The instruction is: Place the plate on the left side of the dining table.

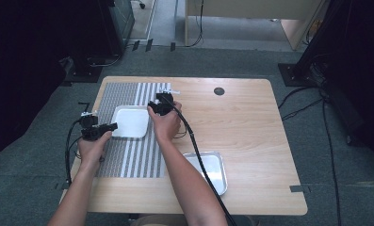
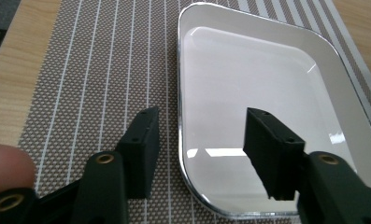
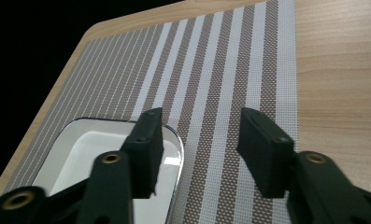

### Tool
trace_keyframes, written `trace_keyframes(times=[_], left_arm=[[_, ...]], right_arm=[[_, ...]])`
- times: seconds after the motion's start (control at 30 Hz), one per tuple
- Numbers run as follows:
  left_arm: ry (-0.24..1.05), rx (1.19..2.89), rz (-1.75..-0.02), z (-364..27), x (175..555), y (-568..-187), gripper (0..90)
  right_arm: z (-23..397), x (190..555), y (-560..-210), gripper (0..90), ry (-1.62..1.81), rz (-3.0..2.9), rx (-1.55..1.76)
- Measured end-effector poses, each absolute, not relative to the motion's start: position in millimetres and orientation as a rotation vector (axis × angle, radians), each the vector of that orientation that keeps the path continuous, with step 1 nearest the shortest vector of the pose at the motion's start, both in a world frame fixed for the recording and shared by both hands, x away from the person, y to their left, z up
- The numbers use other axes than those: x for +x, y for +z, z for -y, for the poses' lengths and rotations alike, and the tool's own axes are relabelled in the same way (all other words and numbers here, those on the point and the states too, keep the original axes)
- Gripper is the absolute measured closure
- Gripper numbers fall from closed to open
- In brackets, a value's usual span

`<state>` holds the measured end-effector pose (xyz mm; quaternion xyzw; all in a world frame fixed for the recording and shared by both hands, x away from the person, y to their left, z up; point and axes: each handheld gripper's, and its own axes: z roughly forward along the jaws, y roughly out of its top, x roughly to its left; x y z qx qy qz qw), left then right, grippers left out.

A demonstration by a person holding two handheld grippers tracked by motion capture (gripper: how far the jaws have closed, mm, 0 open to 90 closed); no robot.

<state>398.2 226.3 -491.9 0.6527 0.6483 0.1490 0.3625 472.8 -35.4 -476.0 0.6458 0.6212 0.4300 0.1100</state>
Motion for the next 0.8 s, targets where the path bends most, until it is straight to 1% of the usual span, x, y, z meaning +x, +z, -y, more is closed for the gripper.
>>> trace_keyframes(times=[0.07,0.13,0.23,0.3,0.4,0.6,0.8], left_arm=[[0.350,1.667,-1.654,-228,394,-491,43.0],[0.315,1.672,-1.649,-229,392,-490,37.2],[0.353,1.698,-1.626,-227,384,-488,33.5],[0.370,1.692,-1.634,-227,380,-486,25.7],[0.386,1.705,-1.615,-227,372,-483,18.4],[0.413,1.722,-1.568,-224,357,-481,13.8],[0.410,1.730,-1.525,-221,341,-484,13.8]], right_arm=[[38,470,-473,47.1,1.271,-1.835,1.872],[43,465,-469,42.9,1.285,-1.826,1.828],[51,458,-463,37.4,1.272,-1.836,1.813],[57,454,-459,34.1,1.276,-1.849,1.825],[68,447,-453,28.6,1.253,-1.892,1.790],[95,432,-443,28.6,1.275,-1.878,1.776],[119,412,-437,26.1,1.299,-1.878,1.716]])
